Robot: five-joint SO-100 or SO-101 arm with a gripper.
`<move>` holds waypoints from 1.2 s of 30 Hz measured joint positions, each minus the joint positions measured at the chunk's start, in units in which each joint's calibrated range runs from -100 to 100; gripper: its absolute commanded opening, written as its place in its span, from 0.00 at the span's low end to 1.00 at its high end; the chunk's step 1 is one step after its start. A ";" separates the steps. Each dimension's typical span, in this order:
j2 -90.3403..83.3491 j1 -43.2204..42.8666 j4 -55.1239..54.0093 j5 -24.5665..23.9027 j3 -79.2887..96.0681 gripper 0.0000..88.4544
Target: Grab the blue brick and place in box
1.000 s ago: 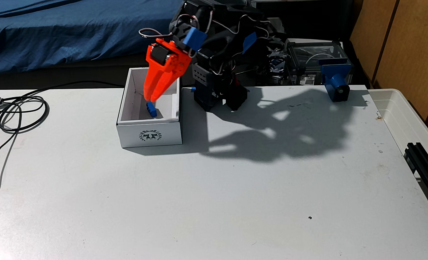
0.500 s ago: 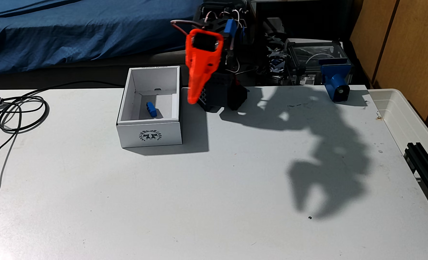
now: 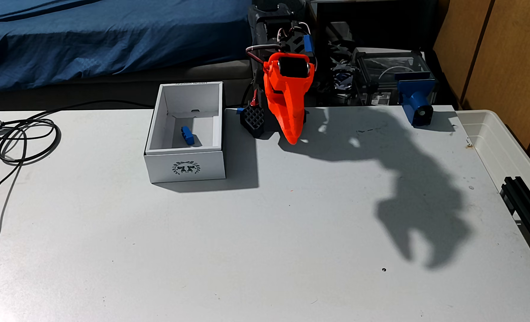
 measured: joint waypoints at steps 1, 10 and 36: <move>-0.84 0.00 -0.88 -0.05 0.36 0.01; -20.10 2.36 -2.02 -0.05 10.28 0.01; -21.79 6.13 13.88 -9.68 19.94 0.01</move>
